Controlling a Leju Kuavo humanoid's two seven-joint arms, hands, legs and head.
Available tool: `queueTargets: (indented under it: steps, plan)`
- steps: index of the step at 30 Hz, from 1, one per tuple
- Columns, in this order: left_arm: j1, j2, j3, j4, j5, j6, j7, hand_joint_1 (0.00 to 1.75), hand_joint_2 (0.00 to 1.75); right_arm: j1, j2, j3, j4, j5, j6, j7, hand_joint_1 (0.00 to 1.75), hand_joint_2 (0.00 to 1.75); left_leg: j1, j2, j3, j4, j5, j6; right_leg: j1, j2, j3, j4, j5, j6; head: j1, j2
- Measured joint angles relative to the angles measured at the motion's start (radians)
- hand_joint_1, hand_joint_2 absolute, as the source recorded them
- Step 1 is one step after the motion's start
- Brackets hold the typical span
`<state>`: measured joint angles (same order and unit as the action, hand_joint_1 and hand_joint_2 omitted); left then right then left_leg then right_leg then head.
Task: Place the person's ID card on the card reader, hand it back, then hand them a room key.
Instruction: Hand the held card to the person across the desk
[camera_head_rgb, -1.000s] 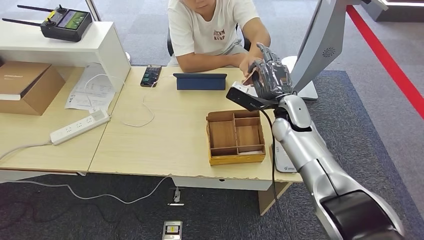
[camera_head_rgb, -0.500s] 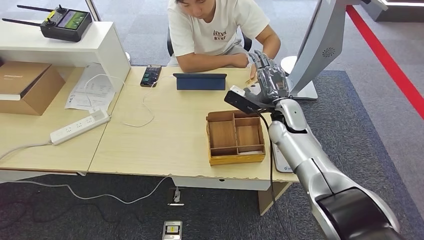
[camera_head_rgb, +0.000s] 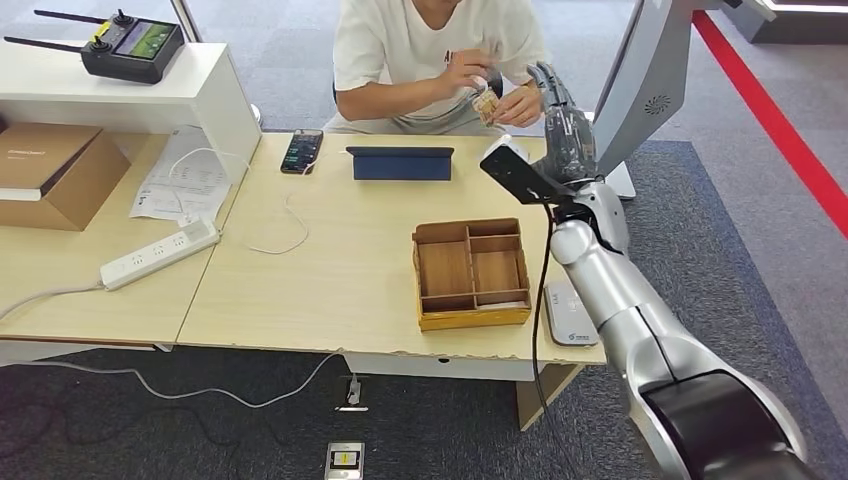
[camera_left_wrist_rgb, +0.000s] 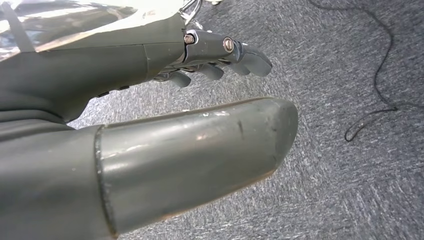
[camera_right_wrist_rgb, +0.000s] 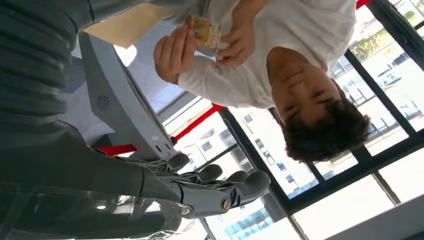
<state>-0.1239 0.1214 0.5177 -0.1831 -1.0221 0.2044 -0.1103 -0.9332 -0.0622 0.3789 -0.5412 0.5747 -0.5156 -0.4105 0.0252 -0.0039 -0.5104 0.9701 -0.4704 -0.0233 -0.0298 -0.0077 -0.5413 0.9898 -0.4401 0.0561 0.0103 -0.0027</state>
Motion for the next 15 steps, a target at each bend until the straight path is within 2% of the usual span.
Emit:
queueTargets:
  steps: [5, 8, 13, 15]
  plan:
    - [0.002, -0.003, 0.002, 0.0, 0.011, 0.014, 0.016, 0.0, 0.0, 0.07, -0.07, -0.057, -0.094, -0.023, -0.155, 0.01, 0.0, 1.75, 0.0, -0.001, 0.001, 0.001, 0.0, 0.0, 0.0, -0.001, 0.002, -0.002, 0.0, 0.0, 0.0, 0.0]
    - [0.008, -0.005, 0.003, 0.0, 0.014, 0.018, 0.025, 0.0, 0.0, 0.142, -0.133, -0.137, -0.16, -0.009, -0.178, -0.028, 0.0, 1.75, 0.0, -0.001, 0.0, 0.001, -0.001, 0.001, 0.0, -0.001, 0.002, -0.002, 0.0, 0.0, 0.0, 0.0]
    - [0.008, -0.008, 0.01, 0.001, 0.031, 0.029, 0.049, 0.0, 0.0, 0.232, -0.215, -0.413, -0.242, 0.049, -0.182, -0.222, 0.0, 1.75, -0.001, -0.002, -0.001, 0.002, -0.001, 0.001, -0.001, -0.001, 0.001, -0.003, 0.001, 0.001, 0.0, 0.0]
    - [0.009, -0.008, 0.012, 0.001, 0.034, 0.03, 0.055, 0.0, 0.0, 0.246, -0.242, -0.54, -0.263, 0.059, -0.183, -0.263, 0.0, 1.75, -0.001, -0.002, -0.002, 0.002, -0.001, 0.001, -0.001, -0.001, 0.0, -0.003, 0.001, 0.001, 0.0, 0.0]
